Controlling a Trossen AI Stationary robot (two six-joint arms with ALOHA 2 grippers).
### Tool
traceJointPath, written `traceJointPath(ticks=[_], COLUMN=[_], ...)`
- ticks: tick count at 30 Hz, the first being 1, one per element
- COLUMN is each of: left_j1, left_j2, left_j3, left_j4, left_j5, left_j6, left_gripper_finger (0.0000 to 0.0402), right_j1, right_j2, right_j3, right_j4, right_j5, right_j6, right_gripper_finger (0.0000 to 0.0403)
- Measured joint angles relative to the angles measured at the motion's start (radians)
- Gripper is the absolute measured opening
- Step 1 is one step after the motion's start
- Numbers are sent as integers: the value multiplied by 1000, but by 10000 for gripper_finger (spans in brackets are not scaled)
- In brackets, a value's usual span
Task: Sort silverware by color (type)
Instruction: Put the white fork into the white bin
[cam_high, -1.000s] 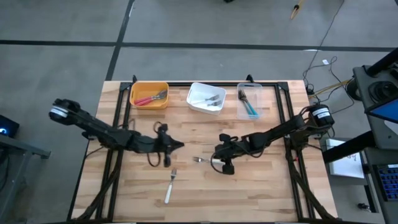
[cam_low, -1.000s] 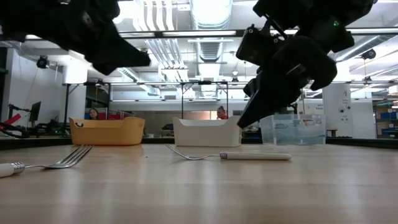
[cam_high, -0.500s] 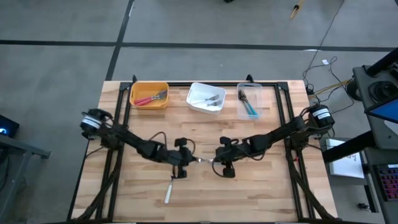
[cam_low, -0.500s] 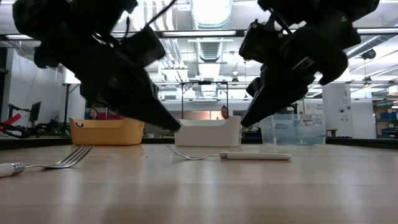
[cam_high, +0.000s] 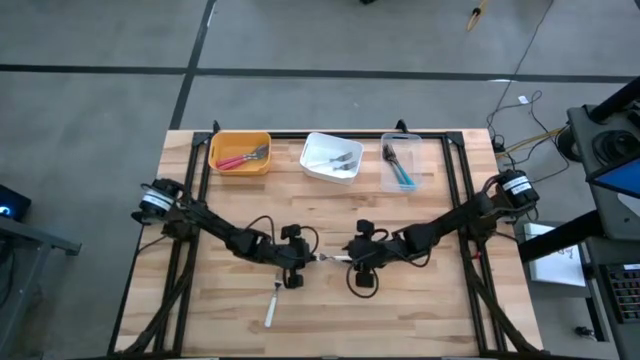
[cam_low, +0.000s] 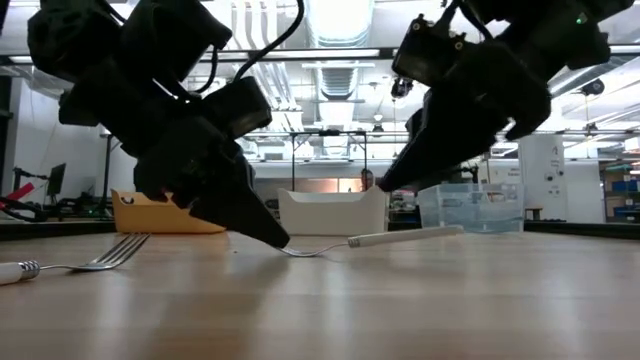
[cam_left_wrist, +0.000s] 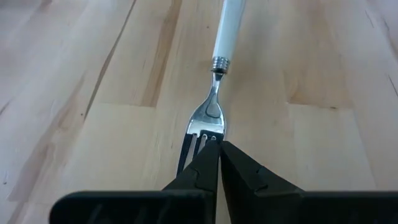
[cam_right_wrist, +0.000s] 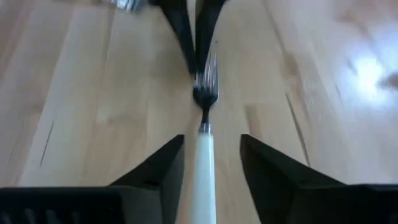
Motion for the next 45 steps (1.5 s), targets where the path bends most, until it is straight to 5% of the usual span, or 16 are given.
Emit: traceJointPath(ticks=[6, 13, 23, 30, 45], left_j1=[0, 0, 0, 0, -11], left_j2=[0, -1, -1, -1, -166], left_j3=[-2, -7, -7, -7, -8], left_j4=[-9, -28, -30, -28, -98], left_j5=[0, -2, -2, 7, 5], left_j6=[-17, -34, -34, -42, 86], left_gripper_finger=[0, 0, 0, 0, 0], right_j1=[-8, -43, -49, -50, -64], right_j2=[109, 226, 225, 220, 126], right_j3=[19, 59, 61, 60, 58], right_j4=[99, 108, 118, 120, -48], right_j5=[-3, -2, -26, -71, -92], right_j6=[-13, 2, -26, -41, 22], right_gripper_finger=[192, 197, 132, 38, 35])
